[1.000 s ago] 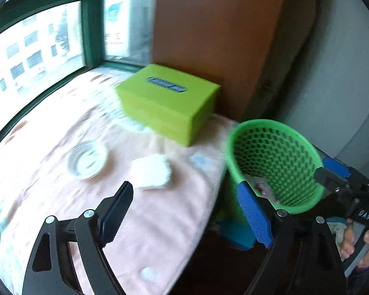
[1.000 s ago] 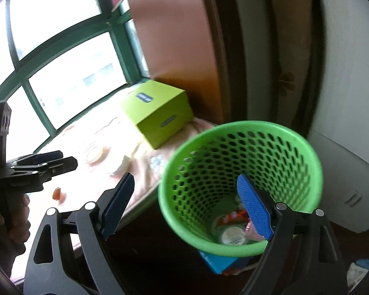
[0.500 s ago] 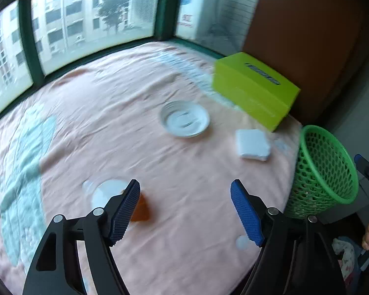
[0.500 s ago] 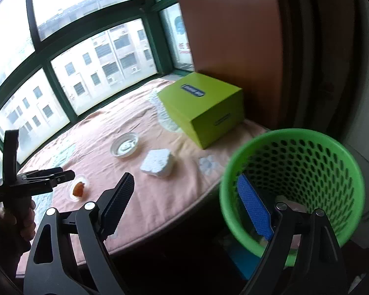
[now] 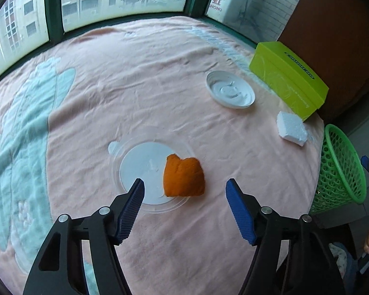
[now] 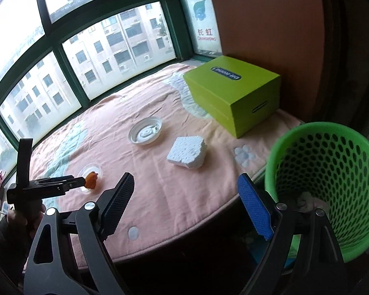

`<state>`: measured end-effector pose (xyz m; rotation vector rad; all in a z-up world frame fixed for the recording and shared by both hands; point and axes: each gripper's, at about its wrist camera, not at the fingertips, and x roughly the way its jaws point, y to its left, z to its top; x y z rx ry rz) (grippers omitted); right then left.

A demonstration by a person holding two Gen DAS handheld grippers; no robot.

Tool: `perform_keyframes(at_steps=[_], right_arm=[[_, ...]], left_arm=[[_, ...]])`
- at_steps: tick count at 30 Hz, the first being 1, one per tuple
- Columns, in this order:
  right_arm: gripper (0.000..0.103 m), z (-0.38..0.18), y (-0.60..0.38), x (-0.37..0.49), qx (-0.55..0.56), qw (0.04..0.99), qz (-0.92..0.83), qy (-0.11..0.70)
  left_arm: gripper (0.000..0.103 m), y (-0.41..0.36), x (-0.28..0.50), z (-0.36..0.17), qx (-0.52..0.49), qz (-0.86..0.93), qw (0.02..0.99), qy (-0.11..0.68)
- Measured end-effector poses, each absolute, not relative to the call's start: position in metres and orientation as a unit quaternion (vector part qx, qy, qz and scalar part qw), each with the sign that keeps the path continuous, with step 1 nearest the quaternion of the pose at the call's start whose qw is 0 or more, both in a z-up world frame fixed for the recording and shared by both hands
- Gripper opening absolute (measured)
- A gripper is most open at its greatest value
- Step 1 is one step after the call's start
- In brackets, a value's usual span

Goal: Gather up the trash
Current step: 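Grasp orange sponge with left tool while right tool grasps white foam block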

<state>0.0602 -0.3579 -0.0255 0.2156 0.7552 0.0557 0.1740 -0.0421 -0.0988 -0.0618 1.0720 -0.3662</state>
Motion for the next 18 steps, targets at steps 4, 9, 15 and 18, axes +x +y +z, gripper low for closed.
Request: perform_keyframes(at_steps=[4, 9, 15, 18], right_arm=[[0.085, -0.030, -0.354, 0.063, 0.104, 0.921, 0.028, 0.375], [0.085, -0.037, -0.353, 0.068, 0.105, 0.918, 0.028, 0.382], [0.085, -0.045, -0.350, 0.078, 0.106, 0.913, 0.029, 0.393], [0.085, -0.050, -0.348, 0.083, 0.103, 0.911, 0.030, 0.398]], left_arm=[[0.060, -0.041, 0.179, -0.107, -0.034, -0.176, 0.838, 0.515], [0.050, -0.040, 0.183, -0.113, -0.045, -0.181, 0.834, 0.520], [0.033, -0.038, 0.186, -0.117, -0.049, -0.187, 0.831, 0.522], [0.028, -0.037, 0.185, -0.117, -0.057, -0.193, 0.830, 0.520]])
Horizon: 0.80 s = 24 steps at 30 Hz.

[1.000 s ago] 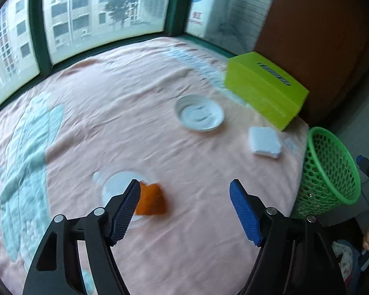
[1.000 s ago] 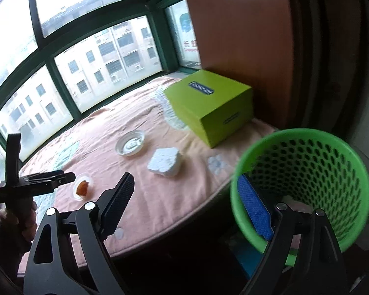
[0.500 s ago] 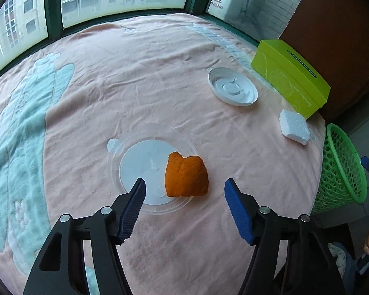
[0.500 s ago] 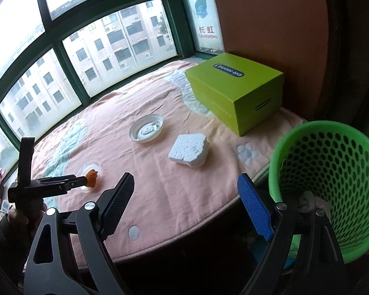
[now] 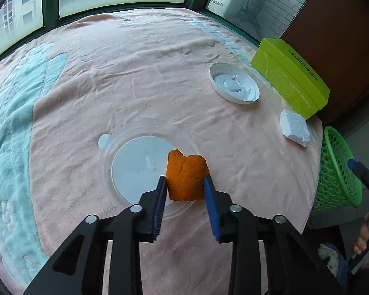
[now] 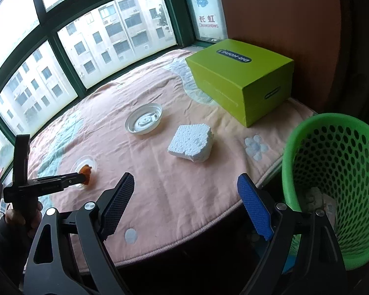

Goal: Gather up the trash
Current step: 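Grasp orange sponge with left tool while right tool grasps white foam block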

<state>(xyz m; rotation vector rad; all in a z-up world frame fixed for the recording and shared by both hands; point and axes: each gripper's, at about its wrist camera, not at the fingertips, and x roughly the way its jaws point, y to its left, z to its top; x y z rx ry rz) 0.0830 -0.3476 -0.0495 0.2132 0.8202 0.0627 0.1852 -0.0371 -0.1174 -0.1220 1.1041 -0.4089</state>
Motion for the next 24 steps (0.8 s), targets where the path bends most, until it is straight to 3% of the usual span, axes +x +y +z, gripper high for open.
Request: perform_keyframes(at_steps=[24], right_arm=[[0.085, -0.097, -0.334, 0.172, 0.093, 0.889, 0.008, 0.447]], left_arm=[[0.023, 0.003, 0.176, -0.056, -0.081, -0.190, 0.863, 0.461]])
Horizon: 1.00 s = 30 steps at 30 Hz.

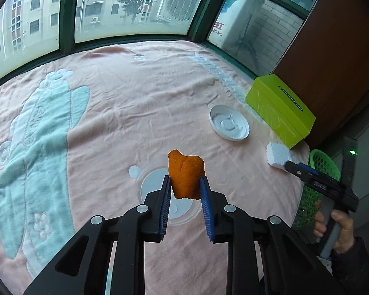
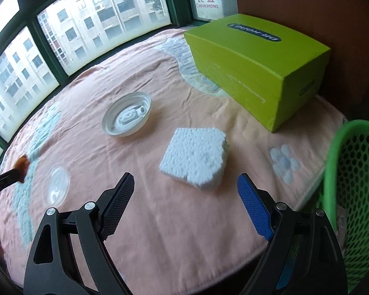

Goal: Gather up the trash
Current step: 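Grasp orange sponge with left tool while right tool grasps white foam block, then carry foam block with right tool while left tool carries sponge to basket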

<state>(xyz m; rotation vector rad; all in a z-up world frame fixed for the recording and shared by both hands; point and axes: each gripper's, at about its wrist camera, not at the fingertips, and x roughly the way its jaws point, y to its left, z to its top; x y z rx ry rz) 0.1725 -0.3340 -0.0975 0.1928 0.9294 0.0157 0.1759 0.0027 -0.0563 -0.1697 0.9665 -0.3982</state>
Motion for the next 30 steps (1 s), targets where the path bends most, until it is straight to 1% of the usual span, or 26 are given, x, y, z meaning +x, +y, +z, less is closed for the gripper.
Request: perform_keyframes(at_steps=[6, 11, 12, 13, 23, 30], right_arm=[[0.085, -0.113, -0.332, 0.197, 0.091, 0.880, -0.014, 0.466], [0.074, -0.119, -0.333, 0.202, 0.084, 0.875, -0.032, 0.476], [0.069, -0.119, -0.333, 0.201, 0.079, 0.876, -0.036, 0.475], [0.067, -0.118, -0.334, 0.199, 0.078, 0.876, -0.034, 0.475], [0.067, -0.089, -0.338, 0.161, 0.054, 0.891, -0.022, 0.450], [0.067, -0.067, -0.358, 0.131, 0.064, 0.899, -0.028, 0.433]], left_arm=[[0.023, 0.007, 0.175, -0.050, -0.084, -0.192, 0.866, 0.455], [0.023, 0.006, 0.176, -0.048, -0.085, -0.194, 0.866, 0.453], [0.023, 0.005, 0.176, -0.048, -0.084, -0.195, 0.866, 0.453], [0.023, 0.003, 0.177, -0.048, -0.084, -0.196, 0.866, 0.453], [0.023, -0.025, 0.174, -0.039, -0.075, -0.221, 0.864, 0.447], [0.023, -0.062, 0.164, -0.024, -0.061, -0.251, 0.862, 0.437]])
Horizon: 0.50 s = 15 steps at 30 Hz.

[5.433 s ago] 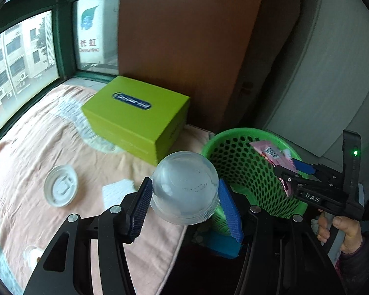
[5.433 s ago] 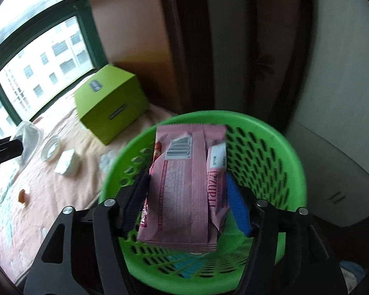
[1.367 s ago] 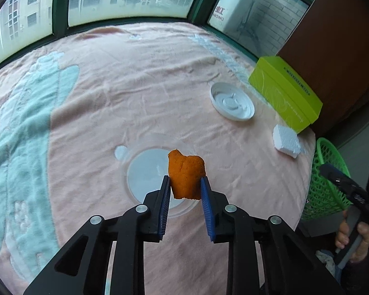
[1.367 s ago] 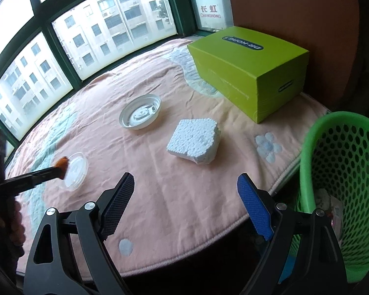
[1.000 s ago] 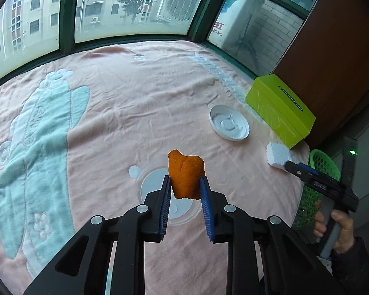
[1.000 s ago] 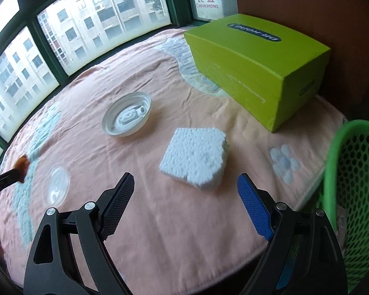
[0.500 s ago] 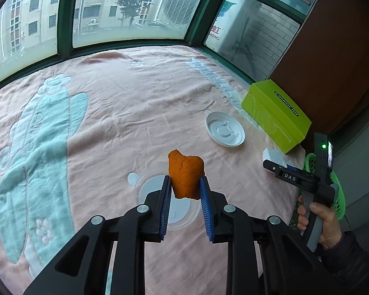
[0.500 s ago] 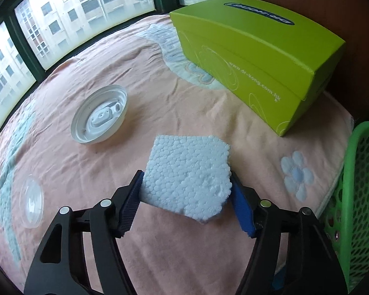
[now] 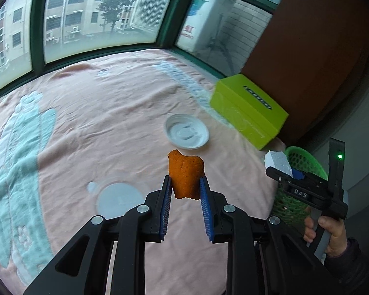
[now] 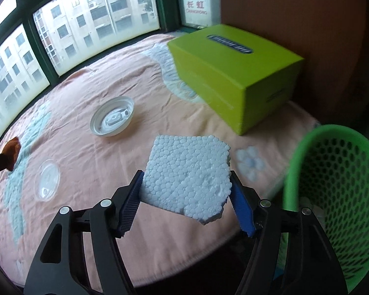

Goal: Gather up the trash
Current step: 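Carry foam block with right tool while left tool carries sponge to basket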

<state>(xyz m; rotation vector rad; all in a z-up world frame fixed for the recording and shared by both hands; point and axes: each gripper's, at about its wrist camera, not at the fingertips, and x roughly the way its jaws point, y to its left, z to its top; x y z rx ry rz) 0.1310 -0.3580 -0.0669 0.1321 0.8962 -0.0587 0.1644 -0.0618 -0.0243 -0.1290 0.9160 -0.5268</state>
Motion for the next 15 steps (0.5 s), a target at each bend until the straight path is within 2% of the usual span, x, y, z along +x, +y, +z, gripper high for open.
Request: perform_keyframes(at_steps=[15], right_arm=[[0.067, -0.034, -0.437, 0.056, 0.080, 0.907, -0.084, 0.405]], left_arm=[[0.023, -0.167, 0.148, 0.003, -0.018, -0.326, 0.847, 0.419]])
